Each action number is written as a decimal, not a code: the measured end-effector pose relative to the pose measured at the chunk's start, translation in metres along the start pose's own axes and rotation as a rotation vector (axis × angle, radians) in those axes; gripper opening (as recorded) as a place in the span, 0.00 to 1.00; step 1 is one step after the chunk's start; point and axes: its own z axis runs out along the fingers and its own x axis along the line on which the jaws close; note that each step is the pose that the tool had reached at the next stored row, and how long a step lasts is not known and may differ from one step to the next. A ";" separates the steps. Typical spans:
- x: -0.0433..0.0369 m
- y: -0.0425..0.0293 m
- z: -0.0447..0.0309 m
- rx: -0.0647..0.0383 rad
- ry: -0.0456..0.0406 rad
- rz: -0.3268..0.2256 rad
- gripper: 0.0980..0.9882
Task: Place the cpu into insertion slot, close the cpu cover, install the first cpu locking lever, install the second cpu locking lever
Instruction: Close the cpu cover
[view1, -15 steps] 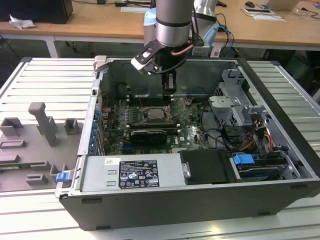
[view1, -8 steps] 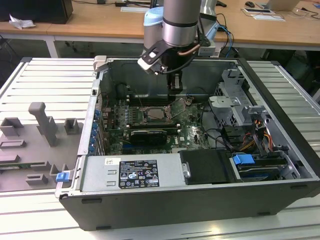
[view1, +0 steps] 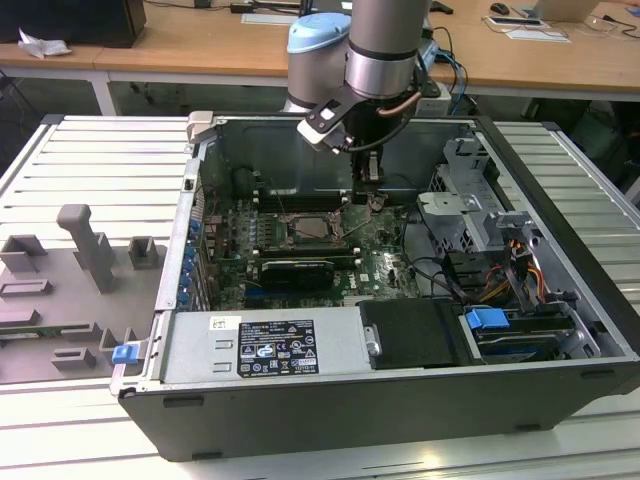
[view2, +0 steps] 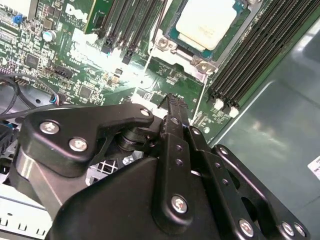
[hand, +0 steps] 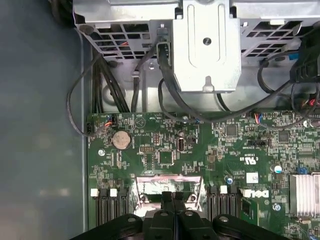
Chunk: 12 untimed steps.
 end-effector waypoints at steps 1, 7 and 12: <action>0.0000 0.0010 0.0003 0.000 0.0000 -0.002 0.01; 0.0010 0.0120 0.0024 0.000 0.0001 -0.009 0.01; 0.0018 0.0195 0.0036 0.000 0.0006 -0.024 0.01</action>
